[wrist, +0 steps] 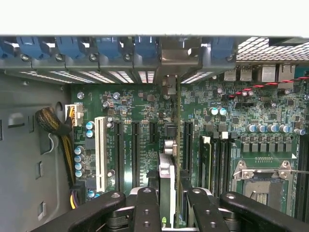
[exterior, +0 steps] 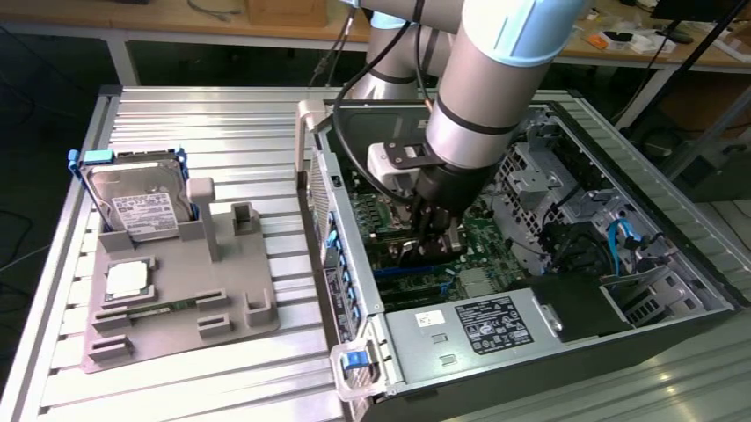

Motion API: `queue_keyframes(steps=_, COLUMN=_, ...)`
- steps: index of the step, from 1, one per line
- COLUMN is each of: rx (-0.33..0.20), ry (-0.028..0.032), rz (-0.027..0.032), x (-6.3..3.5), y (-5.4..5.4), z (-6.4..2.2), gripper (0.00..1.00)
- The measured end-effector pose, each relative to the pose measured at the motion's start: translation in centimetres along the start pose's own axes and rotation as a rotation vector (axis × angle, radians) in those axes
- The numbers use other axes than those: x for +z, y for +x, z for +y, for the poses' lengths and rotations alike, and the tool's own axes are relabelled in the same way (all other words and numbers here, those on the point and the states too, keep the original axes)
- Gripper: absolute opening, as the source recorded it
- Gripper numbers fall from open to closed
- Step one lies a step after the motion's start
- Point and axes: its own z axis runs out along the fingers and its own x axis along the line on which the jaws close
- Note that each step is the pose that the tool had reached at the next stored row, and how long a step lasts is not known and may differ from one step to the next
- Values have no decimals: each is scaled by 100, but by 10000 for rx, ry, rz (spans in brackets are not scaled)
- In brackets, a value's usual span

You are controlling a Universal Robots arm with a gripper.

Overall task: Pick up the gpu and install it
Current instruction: 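Insert the gpu into the slot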

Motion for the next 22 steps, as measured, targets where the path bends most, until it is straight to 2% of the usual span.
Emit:
queue_keyframes(steps=10, rx=0, ry=2, rz=-58, x=21, y=0, z=5, gripper=27)
queue_keyframes(steps=22, rx=-1, ry=1, rz=-70, x=52, y=0, z=8, gripper=27)
